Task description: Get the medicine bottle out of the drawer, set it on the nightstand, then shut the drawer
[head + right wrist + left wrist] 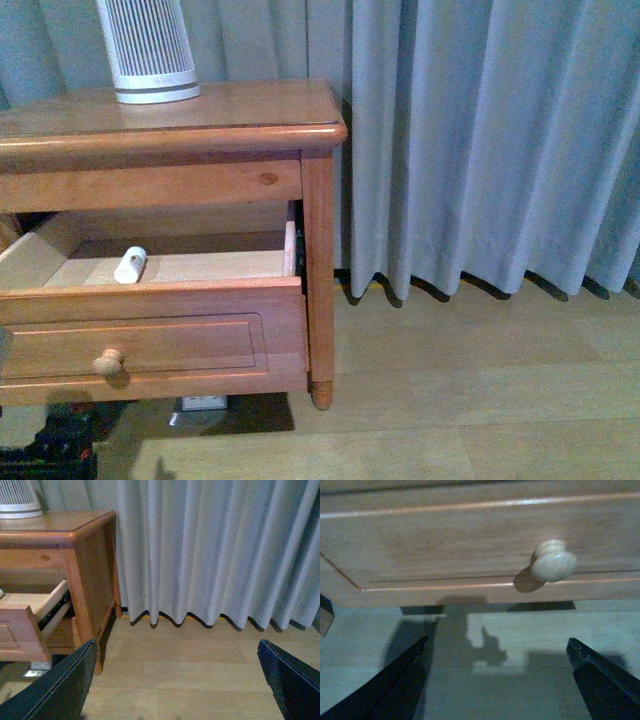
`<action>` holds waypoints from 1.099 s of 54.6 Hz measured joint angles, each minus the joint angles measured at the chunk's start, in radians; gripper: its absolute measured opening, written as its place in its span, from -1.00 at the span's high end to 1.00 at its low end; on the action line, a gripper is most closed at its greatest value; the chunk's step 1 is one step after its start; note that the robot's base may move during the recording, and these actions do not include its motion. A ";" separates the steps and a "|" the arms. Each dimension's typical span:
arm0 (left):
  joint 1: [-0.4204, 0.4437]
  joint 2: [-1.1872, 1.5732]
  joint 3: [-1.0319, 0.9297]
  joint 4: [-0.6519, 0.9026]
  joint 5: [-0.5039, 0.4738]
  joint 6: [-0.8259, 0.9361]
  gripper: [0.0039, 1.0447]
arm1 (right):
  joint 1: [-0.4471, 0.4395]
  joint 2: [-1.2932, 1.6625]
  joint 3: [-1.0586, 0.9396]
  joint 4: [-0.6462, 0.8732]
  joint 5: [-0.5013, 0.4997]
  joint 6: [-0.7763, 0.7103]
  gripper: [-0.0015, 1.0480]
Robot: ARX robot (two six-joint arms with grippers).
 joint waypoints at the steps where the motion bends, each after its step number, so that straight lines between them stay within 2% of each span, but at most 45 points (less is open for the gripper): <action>1: 0.004 -0.027 -0.004 -0.023 0.006 0.000 -0.87 | 0.000 0.000 0.000 0.000 0.000 0.000 -0.87; 13: 0.079 -0.297 -0.020 -0.249 0.083 0.007 -0.87 | 0.000 0.000 0.000 0.000 0.000 0.000 -0.87; 26: 0.177 -0.728 0.097 -0.665 0.230 0.045 -0.87 | 0.000 0.000 0.000 0.000 0.000 0.000 -0.87; 27: 0.186 -0.803 0.124 -0.733 0.255 0.046 -0.87 | 0.000 0.000 0.000 0.000 0.000 0.000 -0.87; 37: 0.205 -1.064 0.168 -0.946 0.294 0.051 -0.87 | 0.000 0.000 0.000 0.000 0.000 0.000 -0.87; 48: 0.191 -1.398 0.079 -1.185 0.296 -0.022 -0.87 | 0.000 0.000 0.000 0.000 0.000 0.000 -0.87; 55: 0.143 -1.595 0.030 -1.365 0.225 -0.058 -0.87 | 0.000 0.000 0.000 0.000 0.000 0.000 -0.87; 58: 0.129 -1.631 0.024 -1.386 0.221 -0.061 -0.87 | 0.000 0.000 0.000 0.000 0.000 0.000 -0.87; 60: 0.108 -1.648 0.006 -1.344 0.159 -0.061 -0.80 | 0.000 0.000 0.000 0.000 0.000 0.000 -0.87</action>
